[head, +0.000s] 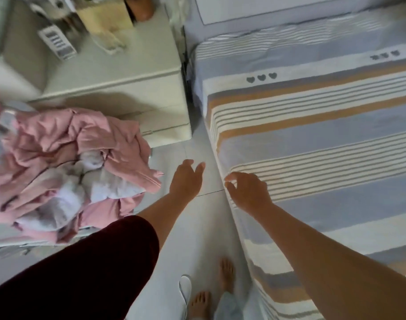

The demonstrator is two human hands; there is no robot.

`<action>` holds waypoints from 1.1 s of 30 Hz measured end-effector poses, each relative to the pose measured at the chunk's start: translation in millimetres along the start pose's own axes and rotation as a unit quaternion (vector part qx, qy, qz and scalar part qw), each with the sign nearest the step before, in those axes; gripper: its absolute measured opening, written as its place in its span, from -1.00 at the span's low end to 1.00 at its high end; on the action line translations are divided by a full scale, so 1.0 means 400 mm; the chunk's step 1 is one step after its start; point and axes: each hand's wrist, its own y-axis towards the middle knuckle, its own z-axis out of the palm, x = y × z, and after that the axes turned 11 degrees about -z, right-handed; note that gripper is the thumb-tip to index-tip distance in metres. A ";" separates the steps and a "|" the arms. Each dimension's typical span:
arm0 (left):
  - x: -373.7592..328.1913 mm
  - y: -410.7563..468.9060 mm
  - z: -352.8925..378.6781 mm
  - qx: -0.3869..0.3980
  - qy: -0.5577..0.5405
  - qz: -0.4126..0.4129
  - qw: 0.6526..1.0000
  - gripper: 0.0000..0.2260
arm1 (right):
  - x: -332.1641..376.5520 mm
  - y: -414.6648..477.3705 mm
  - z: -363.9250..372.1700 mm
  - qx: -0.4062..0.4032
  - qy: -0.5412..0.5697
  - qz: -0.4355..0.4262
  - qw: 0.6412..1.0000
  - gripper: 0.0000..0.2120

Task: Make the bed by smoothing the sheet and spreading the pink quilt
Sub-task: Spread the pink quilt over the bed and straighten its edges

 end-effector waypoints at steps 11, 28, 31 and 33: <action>0.044 0.095 -0.236 -0.075 -0.153 -0.113 0.979 -0.55 | 0.162 0.194 -0.076 0.107 -0.012 -0.095 0.990 -0.71; 0.422 0.341 -0.571 -0.395 -0.106 -0.152 0.900 -0.74 | 0.649 0.579 0.237 0.262 0.102 0.001 0.960 -0.02; 0.486 0.386 -0.599 -0.453 -0.073 -0.211 0.863 -0.60 | 0.640 0.679 0.382 0.260 0.098 0.026 0.960 0.09; 0.532 0.426 -0.630 -0.457 -0.066 -0.245 0.853 -0.48 | 0.695 0.687 0.399 0.251 0.108 0.039 0.961 0.17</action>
